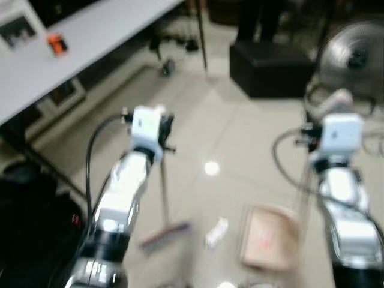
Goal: Sweep floor
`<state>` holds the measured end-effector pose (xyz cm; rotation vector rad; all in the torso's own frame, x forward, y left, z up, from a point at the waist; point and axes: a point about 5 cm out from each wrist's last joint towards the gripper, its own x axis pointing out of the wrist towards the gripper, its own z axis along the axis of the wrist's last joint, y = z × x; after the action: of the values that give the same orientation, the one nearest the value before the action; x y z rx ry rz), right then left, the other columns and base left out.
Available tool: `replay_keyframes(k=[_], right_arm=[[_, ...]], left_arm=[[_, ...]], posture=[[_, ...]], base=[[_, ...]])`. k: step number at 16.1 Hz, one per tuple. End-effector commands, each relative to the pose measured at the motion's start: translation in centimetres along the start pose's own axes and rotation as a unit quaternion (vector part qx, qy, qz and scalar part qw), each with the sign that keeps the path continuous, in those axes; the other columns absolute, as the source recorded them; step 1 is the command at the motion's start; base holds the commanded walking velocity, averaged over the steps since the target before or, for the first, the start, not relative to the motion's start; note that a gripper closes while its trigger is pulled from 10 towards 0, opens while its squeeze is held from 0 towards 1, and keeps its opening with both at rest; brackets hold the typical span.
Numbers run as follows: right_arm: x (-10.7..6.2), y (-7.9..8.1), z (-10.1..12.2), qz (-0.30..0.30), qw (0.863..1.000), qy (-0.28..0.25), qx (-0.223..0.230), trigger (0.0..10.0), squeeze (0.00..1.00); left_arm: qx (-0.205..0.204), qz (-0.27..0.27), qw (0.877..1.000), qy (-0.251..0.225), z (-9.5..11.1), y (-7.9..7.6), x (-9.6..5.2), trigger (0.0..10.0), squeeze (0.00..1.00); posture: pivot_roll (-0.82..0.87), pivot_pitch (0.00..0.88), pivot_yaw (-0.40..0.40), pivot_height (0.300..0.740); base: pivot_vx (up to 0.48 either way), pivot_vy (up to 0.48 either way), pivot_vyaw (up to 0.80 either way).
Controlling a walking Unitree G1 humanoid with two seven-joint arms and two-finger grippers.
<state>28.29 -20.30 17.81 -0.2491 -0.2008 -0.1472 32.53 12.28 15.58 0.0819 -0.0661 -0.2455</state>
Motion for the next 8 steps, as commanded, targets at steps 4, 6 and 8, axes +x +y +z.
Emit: replay_keyframes(k=[4, 6, 8], right_arm=[[1.5, 1.2, 1.6, 0.052, 0.997, -0.059, 0.001, 10.0, 0.00], [1.9, 1.3, 1.5, 0.064, 0.996, -0.063, 0.000, 10.0, 0.00], [2.0, 1.6, 1.2, 0.080, 0.995, -0.060, -0.005, 10.0, 0.00]], left_arm=[[0.011, 0.058, 0.998, -0.017, 0.6, 2.3, 0.4, 10.0, 0.00], [0.009, 0.077, 0.997, -0.021, 0.6, 2.8, 0.3, 10.0, 0.00], [0.007, 0.099, 0.995, -0.024, 0.7, 3.3, 0.2, 10.0, 0.00]], posture=[[-0.04, 0.166, 0.062, 0.740], [-0.03, 0.174, 0.013, 0.740], [-0.03, 0.189, -0.067, 0.740]], base=[[0.390, 0.000, 0.00], [0.345, 0.000, 0.00], [0.000, 0.000, 0.00]])
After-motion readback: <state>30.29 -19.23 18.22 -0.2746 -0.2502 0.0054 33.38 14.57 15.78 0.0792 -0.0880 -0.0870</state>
